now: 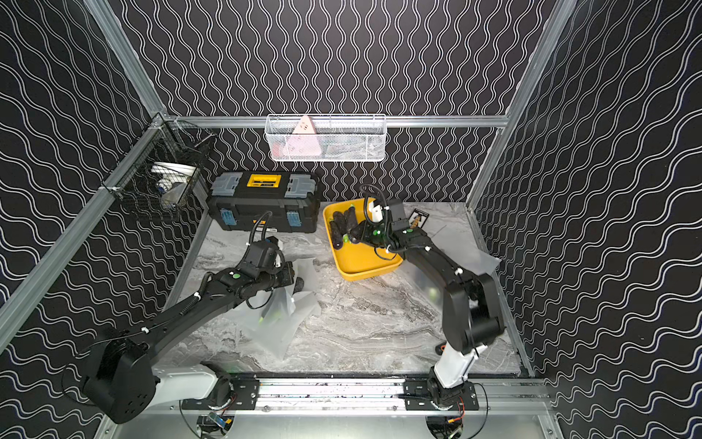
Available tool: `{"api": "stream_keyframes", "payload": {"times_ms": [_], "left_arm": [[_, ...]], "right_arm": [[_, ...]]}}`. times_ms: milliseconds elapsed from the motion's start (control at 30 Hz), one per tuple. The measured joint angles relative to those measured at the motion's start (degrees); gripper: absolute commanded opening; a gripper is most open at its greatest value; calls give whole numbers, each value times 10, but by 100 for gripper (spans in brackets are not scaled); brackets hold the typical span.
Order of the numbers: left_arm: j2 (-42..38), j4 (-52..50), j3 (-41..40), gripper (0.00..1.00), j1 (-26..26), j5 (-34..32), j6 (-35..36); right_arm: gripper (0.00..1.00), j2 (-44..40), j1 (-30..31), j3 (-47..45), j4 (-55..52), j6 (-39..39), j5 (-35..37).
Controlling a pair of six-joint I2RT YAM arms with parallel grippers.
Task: Place the eggplant in a zip-top bag and seal the zipper
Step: Pick up the eggplant from the basket, then place the eggplant in the zipper food storage bag.
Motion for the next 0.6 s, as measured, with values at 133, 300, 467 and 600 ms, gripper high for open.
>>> {"api": "stream_keyframes", "payload": {"times_ms": [133,300,467,600], "left_arm": [[7,9,0,0,0,0,0],[5,16,-5,0,0,0,-2],[-7,23,-8,0,0,-3,-4],[-17,23,-12,0,-7,-9,-3]], "right_arm": [[24,-60,57,-58,-10,16,-51],[22,-102,101,-110,-7,39,-111],[21,-91,140,-128,-23,52,-155],[21,-80,160,-129,-45,55,-157]]}}
